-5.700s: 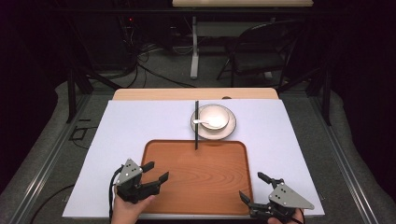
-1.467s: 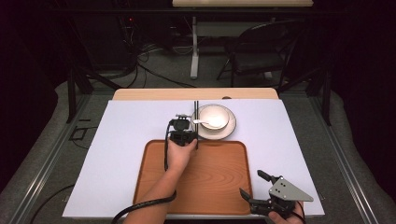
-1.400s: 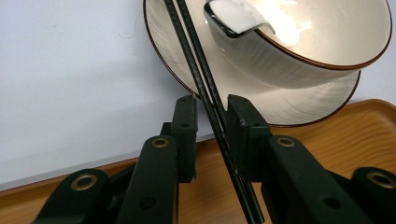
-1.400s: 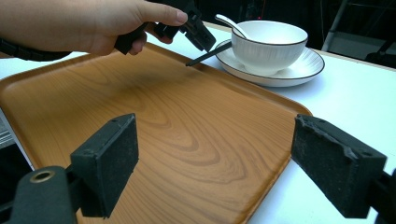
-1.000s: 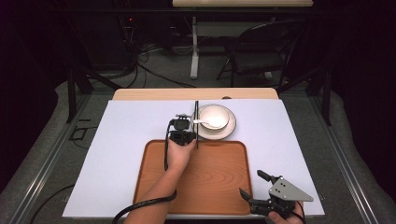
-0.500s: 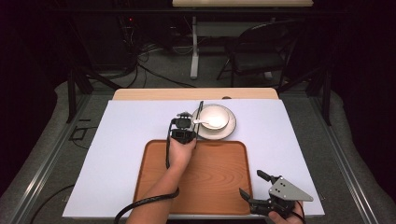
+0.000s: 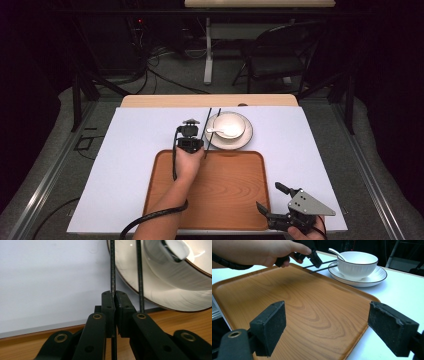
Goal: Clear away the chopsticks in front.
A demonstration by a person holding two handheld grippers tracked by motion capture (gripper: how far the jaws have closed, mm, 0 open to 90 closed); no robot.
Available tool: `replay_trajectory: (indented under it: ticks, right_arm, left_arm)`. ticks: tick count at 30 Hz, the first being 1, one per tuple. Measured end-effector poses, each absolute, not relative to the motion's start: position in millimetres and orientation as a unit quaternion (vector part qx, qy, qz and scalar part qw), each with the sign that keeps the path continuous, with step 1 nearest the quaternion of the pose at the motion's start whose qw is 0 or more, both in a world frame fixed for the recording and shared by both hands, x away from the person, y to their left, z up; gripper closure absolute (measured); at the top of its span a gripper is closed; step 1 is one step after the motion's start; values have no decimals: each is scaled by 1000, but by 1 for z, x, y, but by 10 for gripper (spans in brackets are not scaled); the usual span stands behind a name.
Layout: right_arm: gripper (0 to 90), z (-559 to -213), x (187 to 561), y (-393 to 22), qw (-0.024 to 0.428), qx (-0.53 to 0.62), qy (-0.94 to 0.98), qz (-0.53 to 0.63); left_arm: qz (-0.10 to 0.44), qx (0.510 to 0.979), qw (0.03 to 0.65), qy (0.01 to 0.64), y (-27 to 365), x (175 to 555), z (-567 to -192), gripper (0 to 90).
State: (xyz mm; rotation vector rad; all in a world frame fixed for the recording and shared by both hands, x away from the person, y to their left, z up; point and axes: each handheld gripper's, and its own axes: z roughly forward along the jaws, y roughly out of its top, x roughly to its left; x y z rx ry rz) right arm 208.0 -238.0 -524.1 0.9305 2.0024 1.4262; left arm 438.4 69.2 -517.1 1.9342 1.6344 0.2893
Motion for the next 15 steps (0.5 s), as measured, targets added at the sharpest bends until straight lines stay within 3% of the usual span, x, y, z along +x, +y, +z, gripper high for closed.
replay_trajectory:
  ticks: [15]
  right_arm:
    - [149,-525,208,-237,256,345,738,520]
  left_arm:
    - [112,708,354,601,153,383,-496,862]
